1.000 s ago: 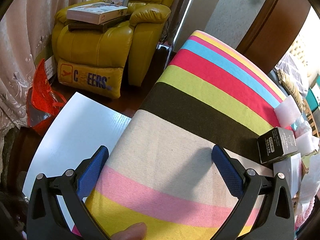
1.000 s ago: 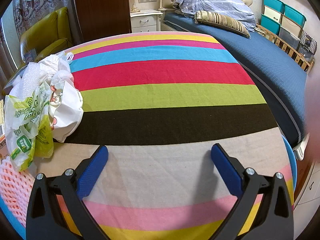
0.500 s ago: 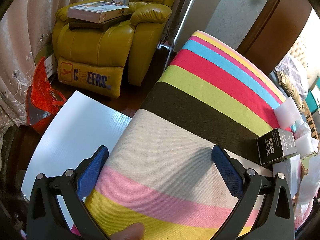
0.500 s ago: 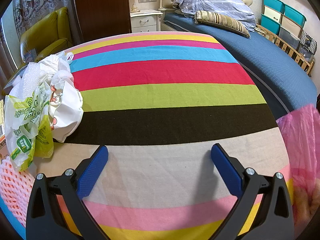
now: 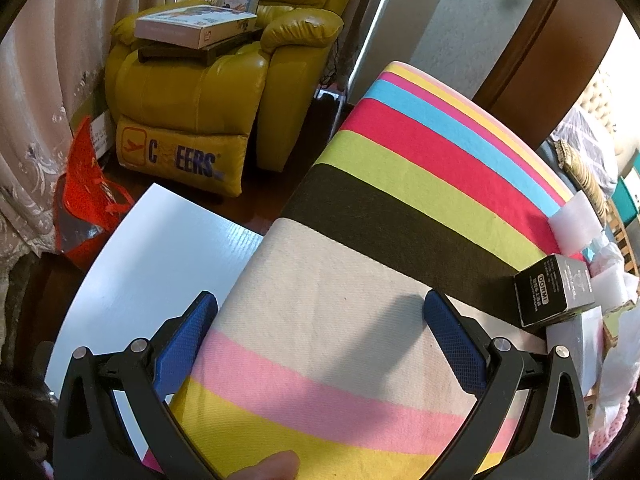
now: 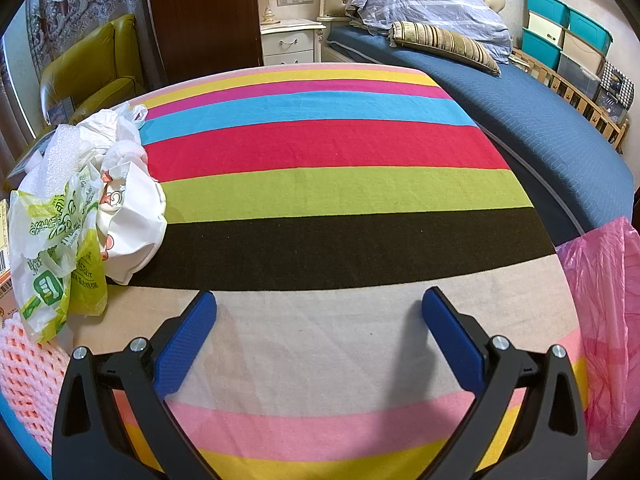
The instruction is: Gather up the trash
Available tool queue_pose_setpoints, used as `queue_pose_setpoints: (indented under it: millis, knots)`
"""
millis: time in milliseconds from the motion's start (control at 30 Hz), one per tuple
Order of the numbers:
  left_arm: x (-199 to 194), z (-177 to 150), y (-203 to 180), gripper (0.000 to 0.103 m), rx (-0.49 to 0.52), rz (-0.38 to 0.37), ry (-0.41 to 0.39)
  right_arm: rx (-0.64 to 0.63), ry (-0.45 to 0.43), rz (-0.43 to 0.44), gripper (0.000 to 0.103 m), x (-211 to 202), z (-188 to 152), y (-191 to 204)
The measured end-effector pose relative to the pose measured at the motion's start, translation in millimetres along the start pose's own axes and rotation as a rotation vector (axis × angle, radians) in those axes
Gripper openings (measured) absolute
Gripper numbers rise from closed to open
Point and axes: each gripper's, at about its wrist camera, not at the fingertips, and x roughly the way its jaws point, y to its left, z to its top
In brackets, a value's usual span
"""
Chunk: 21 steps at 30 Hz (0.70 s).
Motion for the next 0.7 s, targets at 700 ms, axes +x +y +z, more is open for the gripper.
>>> queue_pose_setpoints:
  millis: [700]
  knots:
    - [-135.5, -91.1, -111.9, 0.097, 0.405, 0.061, -0.421, 0.072, -0.104, -0.007, 0.098, -53.6, -24.0, 17.7]
